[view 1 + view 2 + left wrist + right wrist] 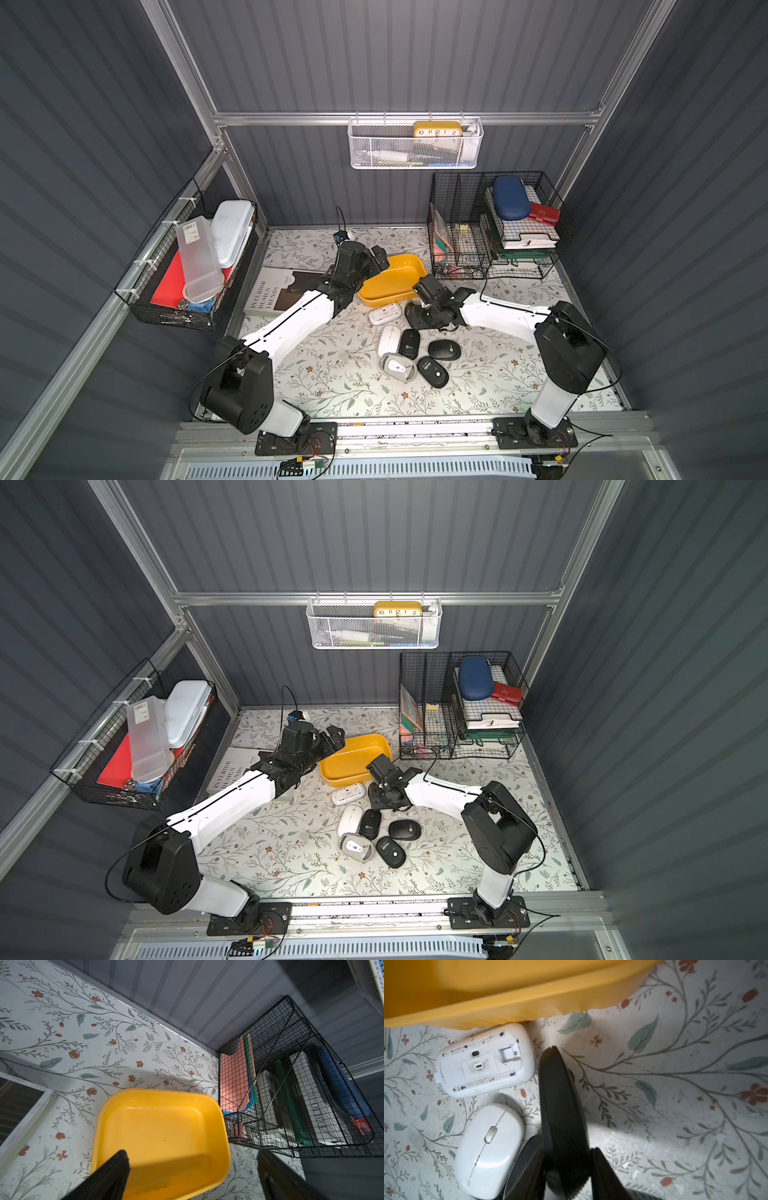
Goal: Put the mouse in the storage box
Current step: Pick up the mouse from the center of the board.
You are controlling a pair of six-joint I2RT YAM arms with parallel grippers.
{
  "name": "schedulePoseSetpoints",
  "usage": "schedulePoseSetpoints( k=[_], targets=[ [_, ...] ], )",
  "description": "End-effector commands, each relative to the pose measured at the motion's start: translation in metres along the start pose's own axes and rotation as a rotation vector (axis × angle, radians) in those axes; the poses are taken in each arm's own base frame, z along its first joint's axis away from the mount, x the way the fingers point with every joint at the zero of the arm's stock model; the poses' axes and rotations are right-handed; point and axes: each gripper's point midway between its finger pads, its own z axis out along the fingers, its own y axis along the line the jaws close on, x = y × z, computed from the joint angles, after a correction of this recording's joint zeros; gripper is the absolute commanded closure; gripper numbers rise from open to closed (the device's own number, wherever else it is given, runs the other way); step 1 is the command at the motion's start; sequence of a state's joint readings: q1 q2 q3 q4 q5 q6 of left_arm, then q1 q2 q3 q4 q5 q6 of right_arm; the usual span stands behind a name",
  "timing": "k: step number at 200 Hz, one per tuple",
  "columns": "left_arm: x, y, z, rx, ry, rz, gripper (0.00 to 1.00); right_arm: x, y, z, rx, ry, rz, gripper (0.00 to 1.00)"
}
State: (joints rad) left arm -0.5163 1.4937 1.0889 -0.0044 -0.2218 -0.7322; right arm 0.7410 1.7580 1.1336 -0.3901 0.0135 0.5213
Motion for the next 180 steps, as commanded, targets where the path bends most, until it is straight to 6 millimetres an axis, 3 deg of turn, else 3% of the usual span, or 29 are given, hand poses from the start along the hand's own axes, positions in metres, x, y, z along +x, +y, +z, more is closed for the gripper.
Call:
schedulePoseSetpoints(
  k=[1,61,127,150,180],
  targets=[
    [0.007,0.014,0.004,-0.043,0.015,-0.008,0.01,-0.005,-0.004,0.005,0.047,0.000,-0.058,0.59],
    [0.010,0.018,0.005,-0.059,0.019,-0.004,0.01,-0.012,-0.002,0.023,0.081,0.017,-0.136,0.45],
    [0.013,0.021,0.007,-0.068,0.024,-0.002,0.01,-0.019,0.003,0.039,0.090,0.036,-0.122,0.45],
    [0.012,0.021,0.006,-0.068,0.021,-0.002,0.01,-0.013,-0.002,0.044,0.112,0.069,-0.103,0.26],
    [0.012,0.022,0.004,-0.070,0.018,-0.001,0.01,-0.014,-0.005,0.046,0.101,0.079,-0.077,0.28]
  ],
)
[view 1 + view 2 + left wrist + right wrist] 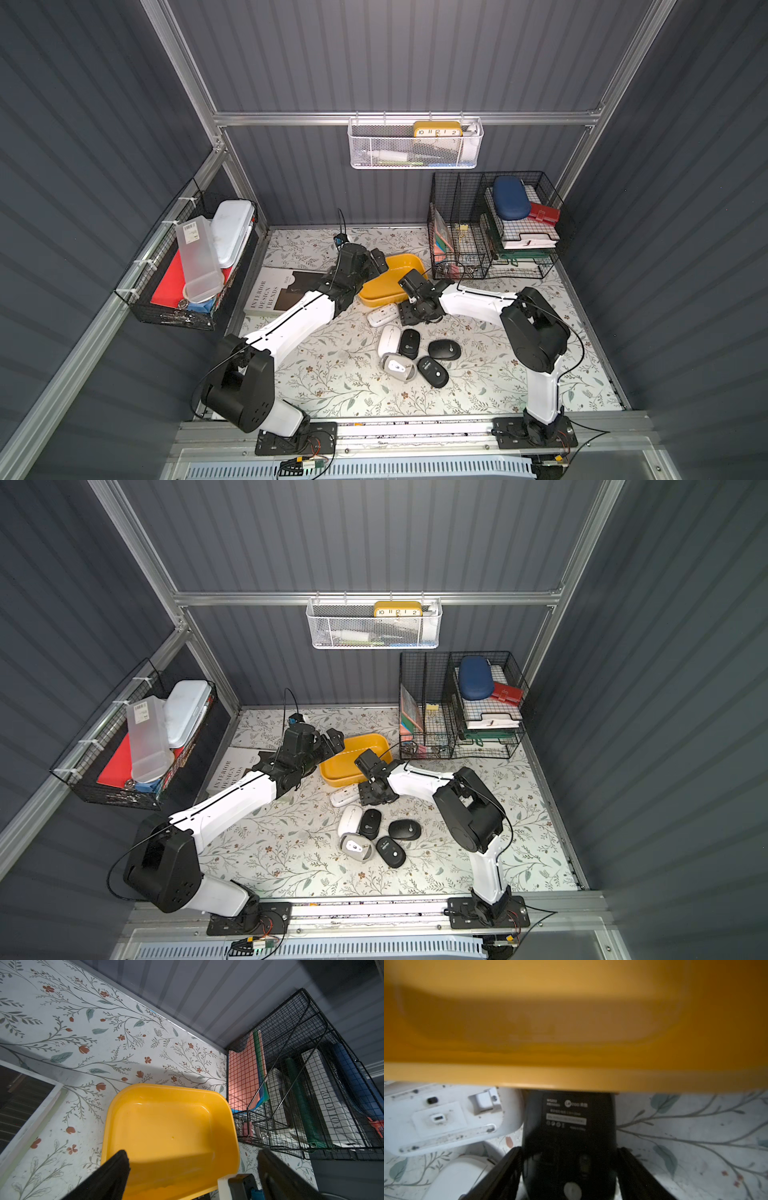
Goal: Put the mouse in the storage box
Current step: Pick up the mouse from the center of the board.
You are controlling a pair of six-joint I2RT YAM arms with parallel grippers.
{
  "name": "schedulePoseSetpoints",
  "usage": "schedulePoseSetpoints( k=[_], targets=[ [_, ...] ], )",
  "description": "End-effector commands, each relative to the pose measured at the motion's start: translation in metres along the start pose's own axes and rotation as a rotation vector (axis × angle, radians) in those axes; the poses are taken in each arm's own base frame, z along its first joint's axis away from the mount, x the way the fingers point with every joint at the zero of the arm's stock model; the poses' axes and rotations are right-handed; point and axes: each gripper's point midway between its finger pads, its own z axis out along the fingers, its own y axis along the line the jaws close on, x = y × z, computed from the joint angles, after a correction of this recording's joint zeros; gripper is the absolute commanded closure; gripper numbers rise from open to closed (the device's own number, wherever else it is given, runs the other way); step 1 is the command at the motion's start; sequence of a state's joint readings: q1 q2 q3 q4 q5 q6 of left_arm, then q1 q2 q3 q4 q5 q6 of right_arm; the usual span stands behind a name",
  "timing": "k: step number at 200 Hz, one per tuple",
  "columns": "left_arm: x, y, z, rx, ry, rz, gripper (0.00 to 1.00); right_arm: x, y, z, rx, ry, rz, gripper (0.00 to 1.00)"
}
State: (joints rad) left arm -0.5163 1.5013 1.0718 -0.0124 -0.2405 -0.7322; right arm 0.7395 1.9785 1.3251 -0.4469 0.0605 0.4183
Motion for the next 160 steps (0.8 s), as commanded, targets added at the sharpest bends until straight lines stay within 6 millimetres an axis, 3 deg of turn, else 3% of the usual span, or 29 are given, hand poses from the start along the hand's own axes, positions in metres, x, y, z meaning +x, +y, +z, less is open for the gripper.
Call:
schedulePoseSetpoints(
  k=[1,23,67,77,89,129,144,160],
  targets=[
    [0.004,0.012,0.001,-0.034,0.007,-0.005,0.01,0.004,-0.007,0.004,0.015,0.033,0.028,0.28],
    [0.005,0.012,0.001,-0.036,0.009,-0.005,0.01,0.004,-0.012,0.007,0.017,0.048,0.058,0.34],
    [0.006,0.011,0.003,-0.030,0.013,-0.007,0.00,0.004,-0.015,0.012,-0.004,0.084,0.076,0.34],
    [0.006,0.011,0.002,-0.030,0.014,-0.006,0.01,0.004,-0.017,0.010,0.006,0.086,0.075,0.38],
    [0.006,0.011,0.001,-0.030,0.015,-0.009,0.01,0.001,-0.019,0.001,0.014,0.050,0.076,0.44],
    [0.007,0.006,-0.010,0.011,0.031,0.013,0.01,-0.007,-0.022,-0.046,-0.043,-0.122,0.047,0.46],
    [0.011,-0.003,-0.015,0.072,0.055,0.032,0.01,-0.010,-0.020,-0.065,-0.075,-0.177,0.035,0.46],
    [0.019,-0.026,-0.024,0.217,0.096,0.067,0.01,-0.014,-0.018,-0.085,-0.111,-0.237,0.021,0.46]
  ],
)
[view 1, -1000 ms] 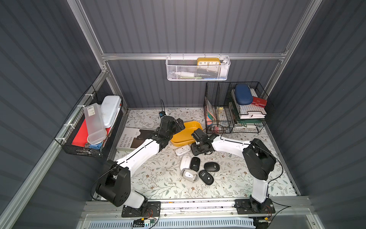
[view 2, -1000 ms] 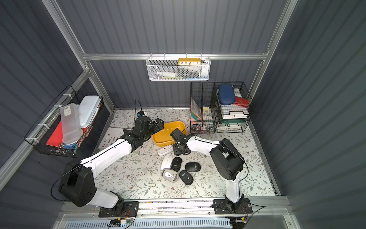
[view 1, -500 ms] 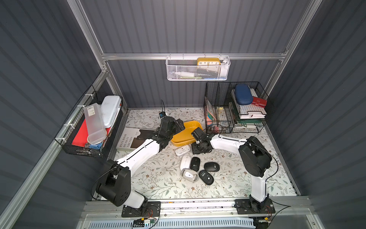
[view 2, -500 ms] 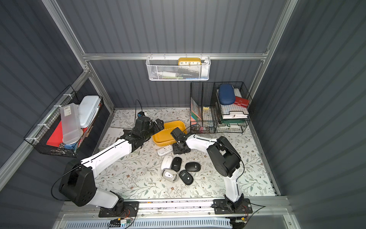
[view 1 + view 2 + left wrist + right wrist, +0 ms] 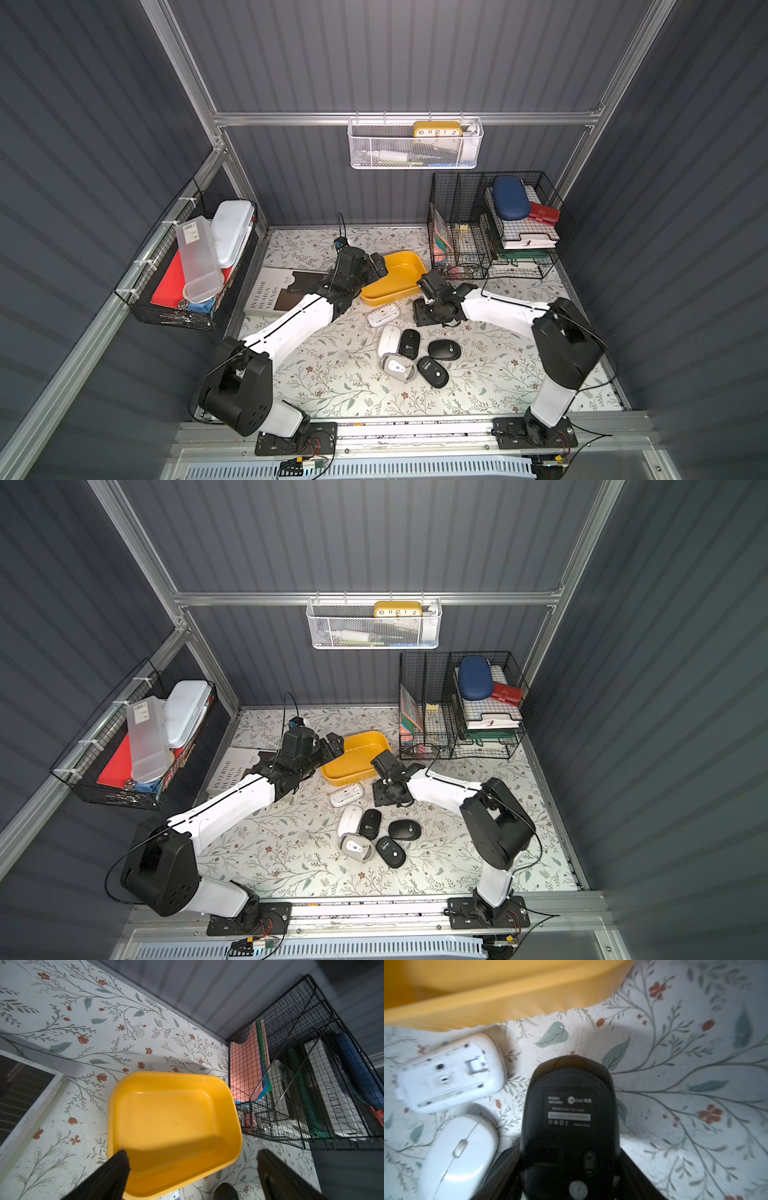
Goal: Put the mouse in the storage box
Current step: Pick up the mouse from the center of the board.
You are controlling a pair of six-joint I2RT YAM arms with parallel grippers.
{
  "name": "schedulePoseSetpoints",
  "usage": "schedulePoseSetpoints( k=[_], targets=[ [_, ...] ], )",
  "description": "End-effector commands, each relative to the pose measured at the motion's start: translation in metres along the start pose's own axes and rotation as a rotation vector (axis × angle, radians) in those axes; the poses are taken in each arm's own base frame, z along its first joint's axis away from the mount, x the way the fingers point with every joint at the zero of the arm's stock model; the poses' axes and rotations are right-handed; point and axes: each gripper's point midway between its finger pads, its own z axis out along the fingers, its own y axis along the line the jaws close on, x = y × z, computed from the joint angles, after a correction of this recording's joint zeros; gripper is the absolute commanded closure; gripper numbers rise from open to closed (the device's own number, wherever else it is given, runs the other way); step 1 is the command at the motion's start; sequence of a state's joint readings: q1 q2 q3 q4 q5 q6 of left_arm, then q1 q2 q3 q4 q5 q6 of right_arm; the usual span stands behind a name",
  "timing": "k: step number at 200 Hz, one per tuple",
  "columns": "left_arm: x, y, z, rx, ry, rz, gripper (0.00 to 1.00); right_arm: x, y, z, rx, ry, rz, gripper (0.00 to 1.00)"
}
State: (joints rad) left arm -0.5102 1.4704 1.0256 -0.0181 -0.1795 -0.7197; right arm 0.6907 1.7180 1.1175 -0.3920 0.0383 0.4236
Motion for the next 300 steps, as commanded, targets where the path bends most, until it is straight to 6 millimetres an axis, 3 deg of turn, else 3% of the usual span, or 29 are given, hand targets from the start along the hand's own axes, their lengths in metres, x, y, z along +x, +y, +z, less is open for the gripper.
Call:
schedulePoseSetpoints(
  k=[1,31,59,151,222,276,300],
  targets=[
    [0.005,-0.032,-0.018,0.198,0.046,0.063,0.01,-0.024,0.011,-0.032,-0.068,-0.146,-0.035,0.46],
    [0.023,-0.072,-0.041,0.479,0.117,0.129,0.01,-0.039,0.017,-0.066,-0.139,-0.293,-0.044,0.46],
    [0.039,-0.085,-0.041,0.579,0.176,0.202,0.01,-0.048,0.030,-0.091,-0.225,-0.380,-0.078,0.46],
    [0.088,-0.115,-0.033,0.763,0.372,0.257,0.15,-0.058,0.048,-0.113,-0.301,-0.452,-0.139,0.47],
    [0.105,-0.119,-0.036,0.845,0.454,0.241,0.47,-0.065,0.056,-0.116,-0.306,-0.484,-0.139,0.47],
    [0.112,-0.117,-0.029,0.837,0.493,0.248,0.86,-0.073,0.041,-0.107,-0.215,-0.496,-0.086,0.47],
    [0.106,-0.115,-0.020,0.784,0.473,0.251,0.94,-0.074,0.039,-0.106,-0.200,-0.496,-0.076,0.41]
  ],
)
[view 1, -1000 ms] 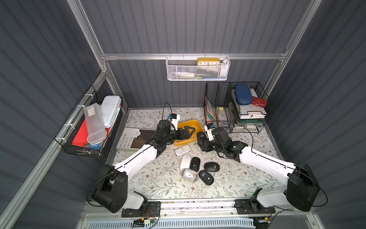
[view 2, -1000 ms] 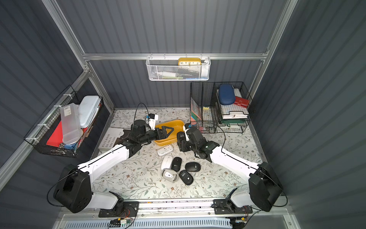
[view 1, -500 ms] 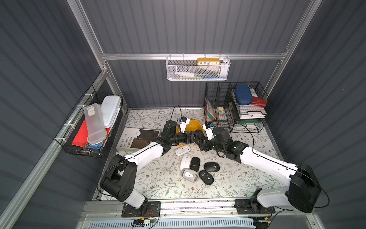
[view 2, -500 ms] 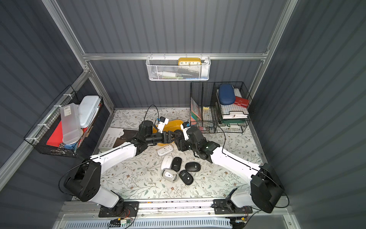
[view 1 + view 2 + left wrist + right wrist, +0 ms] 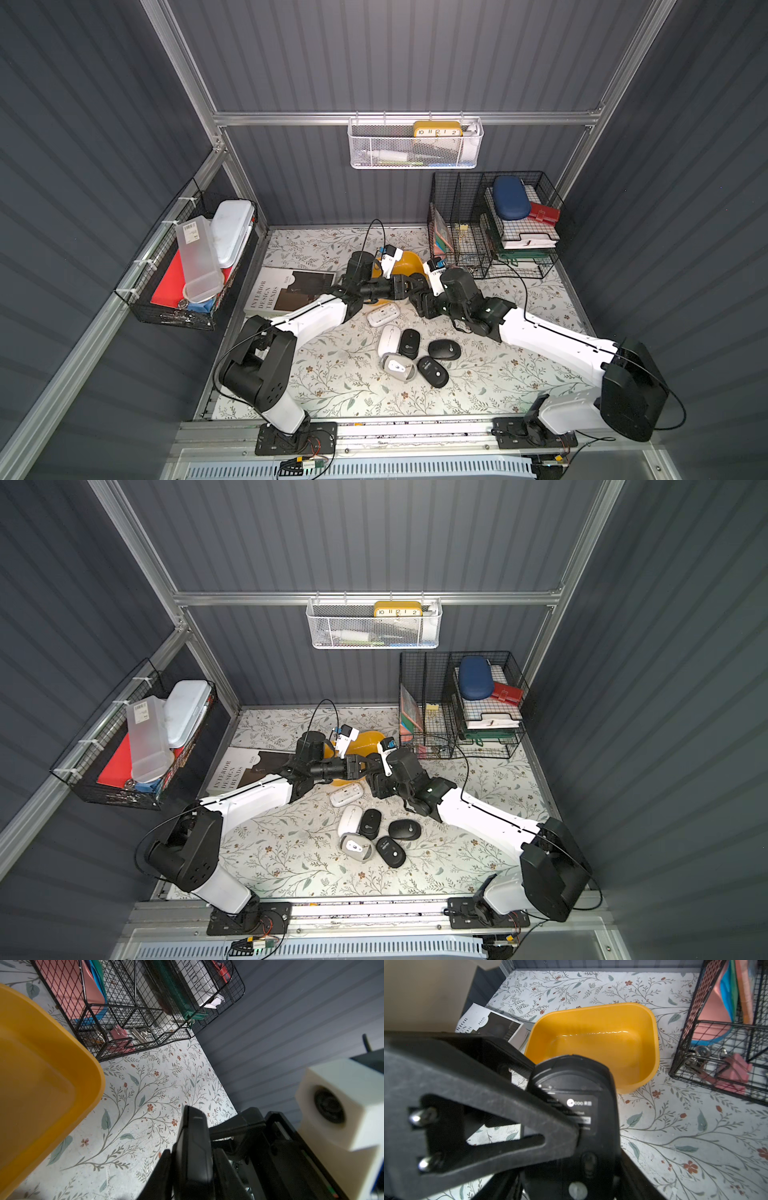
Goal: Put the mouse in the storage box
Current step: Pick up the mouse from the center of the board, then place the mouse in the storage box.
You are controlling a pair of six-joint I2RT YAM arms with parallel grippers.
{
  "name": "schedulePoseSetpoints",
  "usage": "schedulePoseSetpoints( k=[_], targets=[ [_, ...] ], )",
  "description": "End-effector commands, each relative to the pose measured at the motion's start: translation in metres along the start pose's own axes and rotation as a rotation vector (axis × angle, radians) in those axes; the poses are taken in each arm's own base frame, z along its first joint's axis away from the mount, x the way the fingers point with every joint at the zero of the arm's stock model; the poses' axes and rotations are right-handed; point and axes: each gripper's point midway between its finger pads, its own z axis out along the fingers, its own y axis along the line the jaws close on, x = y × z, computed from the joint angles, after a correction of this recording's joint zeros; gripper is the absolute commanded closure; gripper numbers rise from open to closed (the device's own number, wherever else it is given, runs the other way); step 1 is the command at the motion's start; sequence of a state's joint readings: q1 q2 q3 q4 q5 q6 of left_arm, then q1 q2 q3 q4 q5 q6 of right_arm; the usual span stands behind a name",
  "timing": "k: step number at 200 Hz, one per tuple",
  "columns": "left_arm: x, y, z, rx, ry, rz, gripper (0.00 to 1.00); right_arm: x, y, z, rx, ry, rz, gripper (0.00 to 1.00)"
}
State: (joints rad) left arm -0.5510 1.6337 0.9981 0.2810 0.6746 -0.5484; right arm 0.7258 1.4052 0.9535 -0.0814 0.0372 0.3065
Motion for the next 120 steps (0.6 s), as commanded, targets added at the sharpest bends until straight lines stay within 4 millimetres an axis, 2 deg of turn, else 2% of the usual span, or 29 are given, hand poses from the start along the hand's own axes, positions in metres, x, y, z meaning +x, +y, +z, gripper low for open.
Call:
schedulePoseSetpoints(
  k=[1,27,38,45,72,84,87,90,101,120],
  targets=[
    [0.001,-0.004,0.003,0.003,0.033,0.024,0.94,-0.028,-0.002,-0.004,0.028,-0.089,0.034,0.40],
    [-0.023,0.012,0.000,-0.130,-0.042,0.029,0.96,-0.028,-0.002,-0.009,0.026,-0.092,0.037,0.17],
    [-0.037,0.022,-0.004,-0.202,-0.085,0.027,0.97,-0.028,-0.002,-0.014,0.028,-0.096,0.035,0.11],
    [-0.046,0.028,-0.006,-0.244,-0.105,0.024,0.97,-0.027,-0.005,-0.017,0.041,-0.098,0.041,0.08],
    [-0.096,0.075,-0.021,-0.571,-0.241,0.074,0.97,-0.020,-0.030,-0.037,0.151,-0.121,0.066,0.04],
    [-0.106,0.099,-0.023,-0.721,-0.241,0.093,0.97,-0.017,-0.046,-0.049,0.215,-0.148,0.074,0.03],
    [-0.104,0.107,-0.022,-0.760,-0.230,0.098,0.98,-0.015,-0.051,-0.050,0.235,-0.143,0.079,0.03],
    [-0.114,0.106,-0.023,-0.784,-0.246,0.113,0.98,-0.015,-0.055,-0.054,0.253,-0.150,0.085,0.03],
    [-0.114,0.120,-0.018,-0.874,-0.230,0.136,0.98,-0.012,-0.069,-0.067,0.304,-0.156,0.109,0.03],
    [-0.103,0.143,-0.004,-0.996,-0.168,0.186,0.98,-0.005,-0.087,-0.081,0.341,-0.163,0.151,0.03]
  ],
)
